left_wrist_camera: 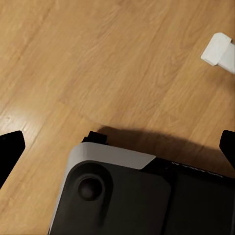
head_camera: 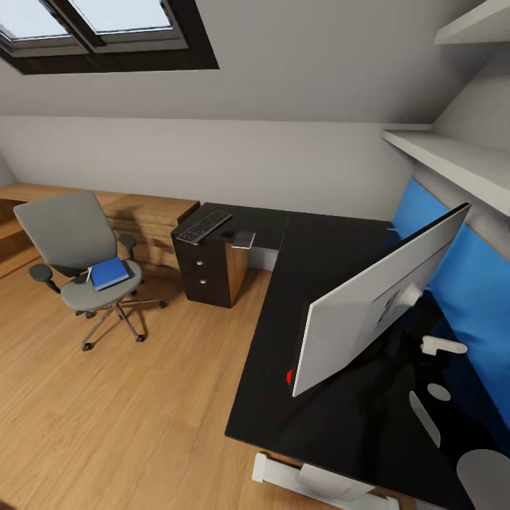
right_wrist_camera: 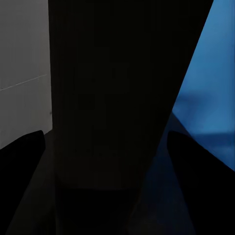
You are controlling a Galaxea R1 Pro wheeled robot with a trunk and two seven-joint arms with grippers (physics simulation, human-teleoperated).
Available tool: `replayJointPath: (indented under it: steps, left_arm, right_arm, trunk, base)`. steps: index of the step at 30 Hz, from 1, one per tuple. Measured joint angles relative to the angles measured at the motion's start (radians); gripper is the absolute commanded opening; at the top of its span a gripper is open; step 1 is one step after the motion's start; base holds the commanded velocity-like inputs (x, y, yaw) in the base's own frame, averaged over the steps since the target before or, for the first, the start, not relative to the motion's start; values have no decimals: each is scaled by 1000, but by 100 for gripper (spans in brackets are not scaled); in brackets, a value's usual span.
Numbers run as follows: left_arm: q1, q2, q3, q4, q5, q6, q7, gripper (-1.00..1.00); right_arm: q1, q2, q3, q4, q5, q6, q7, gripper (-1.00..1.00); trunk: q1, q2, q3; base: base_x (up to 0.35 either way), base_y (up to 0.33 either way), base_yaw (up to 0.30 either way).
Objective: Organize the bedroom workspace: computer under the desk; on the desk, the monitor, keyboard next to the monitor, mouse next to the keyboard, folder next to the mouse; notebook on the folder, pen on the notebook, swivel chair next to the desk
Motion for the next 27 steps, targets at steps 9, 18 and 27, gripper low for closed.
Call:
replayJointPath:
  steps: [9, 18, 27]
  left_arm:
    - [0, 2, 0, 0, 0, 0, 0, 100]
    - [0, 3, -1, 0, 1, 0, 0, 100]
    - [0, 3, -1, 1, 1, 0, 0, 100]
  right_arm:
    - [0, 0, 0, 0, 0, 0, 0, -100]
    - [0, 0, 0, 1, 0, -1, 0, -100]
    - [0, 0, -1, 1, 0, -1, 0, -100]
  trunk:
    - [0, 0, 0]
    - [0, 0, 0]
    - [0, 0, 0]
  base:
    - [0, -3, 0]
    - [0, 0, 0]
    - [0, 0, 0]
